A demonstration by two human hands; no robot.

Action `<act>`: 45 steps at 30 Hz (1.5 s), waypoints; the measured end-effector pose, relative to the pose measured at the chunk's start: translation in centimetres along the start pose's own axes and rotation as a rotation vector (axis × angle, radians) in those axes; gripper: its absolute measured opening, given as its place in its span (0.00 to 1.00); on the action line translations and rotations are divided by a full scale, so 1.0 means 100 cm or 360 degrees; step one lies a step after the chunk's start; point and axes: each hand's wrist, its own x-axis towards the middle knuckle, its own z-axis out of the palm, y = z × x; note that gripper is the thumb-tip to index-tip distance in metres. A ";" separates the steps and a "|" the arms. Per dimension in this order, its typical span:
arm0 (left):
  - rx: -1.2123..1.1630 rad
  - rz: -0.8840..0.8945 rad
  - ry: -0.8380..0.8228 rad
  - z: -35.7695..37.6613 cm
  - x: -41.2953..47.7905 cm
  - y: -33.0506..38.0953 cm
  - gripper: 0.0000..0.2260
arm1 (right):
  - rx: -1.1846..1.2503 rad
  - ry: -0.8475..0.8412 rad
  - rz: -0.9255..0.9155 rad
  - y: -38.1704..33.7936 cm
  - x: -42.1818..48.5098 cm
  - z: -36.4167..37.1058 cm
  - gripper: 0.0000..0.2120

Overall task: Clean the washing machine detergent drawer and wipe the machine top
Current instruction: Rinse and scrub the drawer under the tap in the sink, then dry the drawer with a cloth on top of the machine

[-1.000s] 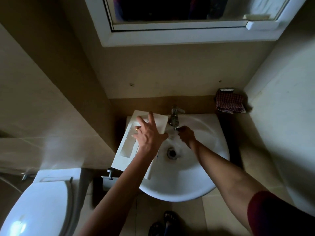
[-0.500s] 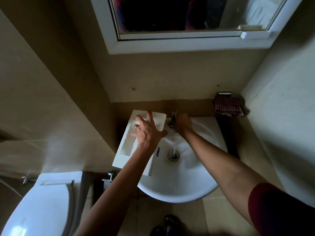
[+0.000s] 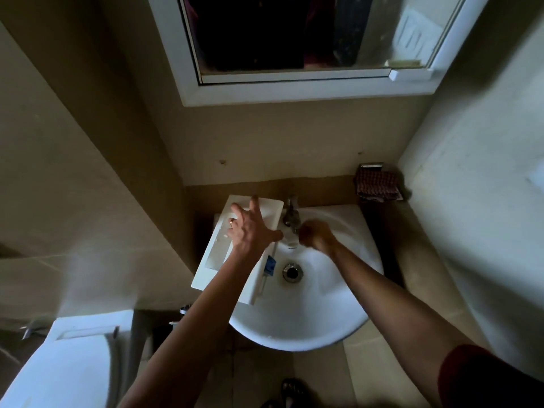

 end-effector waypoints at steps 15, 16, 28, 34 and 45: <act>-0.0168 -0.0119 0.0021 -0.004 0.002 -0.003 0.45 | -0.0222 0.0635 -0.0357 0.012 -0.021 -0.061 0.13; -0.0199 -0.0127 0.0010 -0.006 0.004 -0.006 0.45 | -0.0193 0.0757 -0.0390 0.014 -0.021 -0.072 0.12; -0.0698 -0.0279 -0.0027 -0.010 -0.010 -0.051 0.45 | -0.0254 0.0828 -0.0017 0.040 -0.005 -0.135 0.24; -0.0607 -0.0097 0.0133 -0.017 -0.033 -0.031 0.48 | -0.0434 0.0772 0.0036 0.040 0.001 -0.134 0.25; -0.0299 0.0265 0.0264 -0.030 -0.047 -0.001 0.49 | -0.0590 0.0750 0.0078 0.046 0.014 -0.136 0.21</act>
